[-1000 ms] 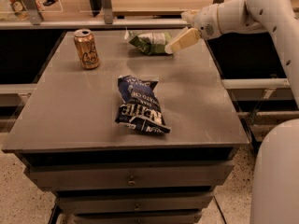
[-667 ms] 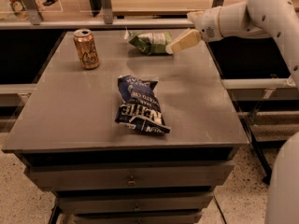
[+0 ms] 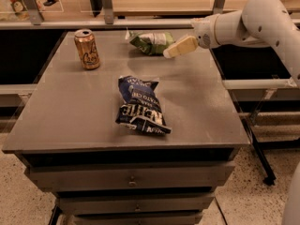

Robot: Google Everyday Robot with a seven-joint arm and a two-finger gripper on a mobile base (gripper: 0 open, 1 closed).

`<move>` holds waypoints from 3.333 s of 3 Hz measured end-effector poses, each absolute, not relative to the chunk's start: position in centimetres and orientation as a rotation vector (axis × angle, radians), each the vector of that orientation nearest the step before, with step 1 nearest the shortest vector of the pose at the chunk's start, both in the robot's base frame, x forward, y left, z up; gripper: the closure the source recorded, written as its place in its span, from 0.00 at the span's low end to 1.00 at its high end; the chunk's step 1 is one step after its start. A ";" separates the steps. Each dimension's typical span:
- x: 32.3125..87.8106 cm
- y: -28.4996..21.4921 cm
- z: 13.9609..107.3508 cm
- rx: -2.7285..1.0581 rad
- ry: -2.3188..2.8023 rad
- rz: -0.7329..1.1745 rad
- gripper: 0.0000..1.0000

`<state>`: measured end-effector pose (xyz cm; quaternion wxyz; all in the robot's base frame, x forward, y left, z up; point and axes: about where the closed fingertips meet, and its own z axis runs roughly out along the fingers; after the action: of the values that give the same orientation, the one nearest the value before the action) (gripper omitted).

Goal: Pick green jalapeno chip bag

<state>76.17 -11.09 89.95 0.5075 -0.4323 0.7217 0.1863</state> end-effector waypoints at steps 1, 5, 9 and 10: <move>76.6 -10.5 89.3 -1.032 1.751 0.455 0.00; 80.9 -7.6 85.8 -1.121 1.727 0.594 0.00; 82.3 -6.2 85.1 -1.203 1.717 0.635 0.65; 82.1 -5.8 86.3 -1.223 1.683 0.650 0.87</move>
Offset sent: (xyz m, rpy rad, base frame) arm 0.0277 0.0192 -0.0262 0.1033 0.0278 0.0935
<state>82.11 -5.77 86.25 0.4629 -0.4974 0.6844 0.2643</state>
